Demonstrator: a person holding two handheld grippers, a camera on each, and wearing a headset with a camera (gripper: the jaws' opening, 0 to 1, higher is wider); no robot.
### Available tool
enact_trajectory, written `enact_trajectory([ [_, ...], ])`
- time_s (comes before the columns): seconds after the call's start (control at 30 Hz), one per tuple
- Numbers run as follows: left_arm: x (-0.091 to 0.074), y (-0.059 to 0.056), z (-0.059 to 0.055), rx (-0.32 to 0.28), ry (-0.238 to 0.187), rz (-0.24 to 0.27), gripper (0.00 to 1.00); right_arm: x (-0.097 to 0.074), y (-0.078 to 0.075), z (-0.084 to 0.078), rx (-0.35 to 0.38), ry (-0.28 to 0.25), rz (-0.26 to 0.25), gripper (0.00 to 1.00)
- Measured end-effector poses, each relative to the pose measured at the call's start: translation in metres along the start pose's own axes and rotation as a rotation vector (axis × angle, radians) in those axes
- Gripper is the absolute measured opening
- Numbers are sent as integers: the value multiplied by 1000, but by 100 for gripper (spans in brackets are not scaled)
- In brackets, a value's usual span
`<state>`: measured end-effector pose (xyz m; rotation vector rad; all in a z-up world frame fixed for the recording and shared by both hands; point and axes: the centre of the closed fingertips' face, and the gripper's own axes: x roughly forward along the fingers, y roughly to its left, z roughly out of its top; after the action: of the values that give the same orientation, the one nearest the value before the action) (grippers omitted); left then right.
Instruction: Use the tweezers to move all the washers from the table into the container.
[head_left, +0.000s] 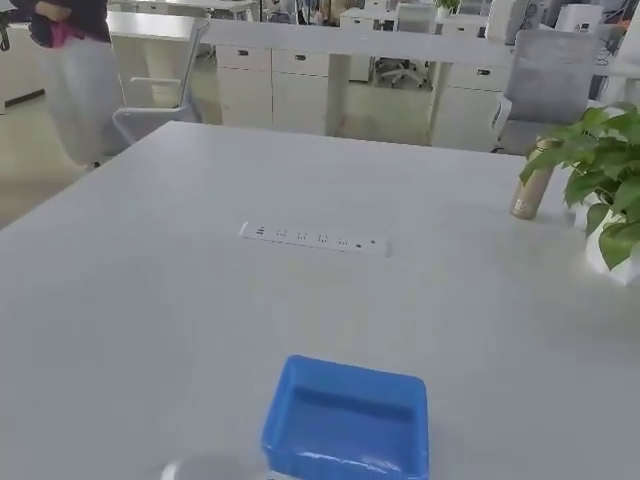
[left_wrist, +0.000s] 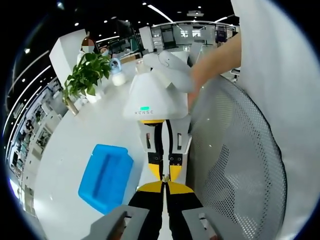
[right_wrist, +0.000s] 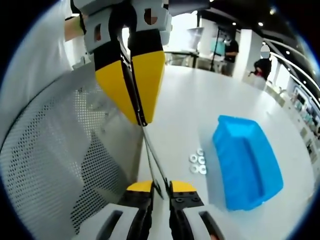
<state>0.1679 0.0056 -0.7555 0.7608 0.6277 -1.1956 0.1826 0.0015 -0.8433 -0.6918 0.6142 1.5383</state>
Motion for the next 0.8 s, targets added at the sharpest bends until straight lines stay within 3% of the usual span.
enact_trajectory([
  [0.37, -14, 21, -20, 11, 66, 55, 0, 21, -23, 29, 26, -74, -18, 8],
  [0.8, -11, 39, -25, 43, 97, 51, 0, 25, -42, 33, 87, -104, -48, 9],
])
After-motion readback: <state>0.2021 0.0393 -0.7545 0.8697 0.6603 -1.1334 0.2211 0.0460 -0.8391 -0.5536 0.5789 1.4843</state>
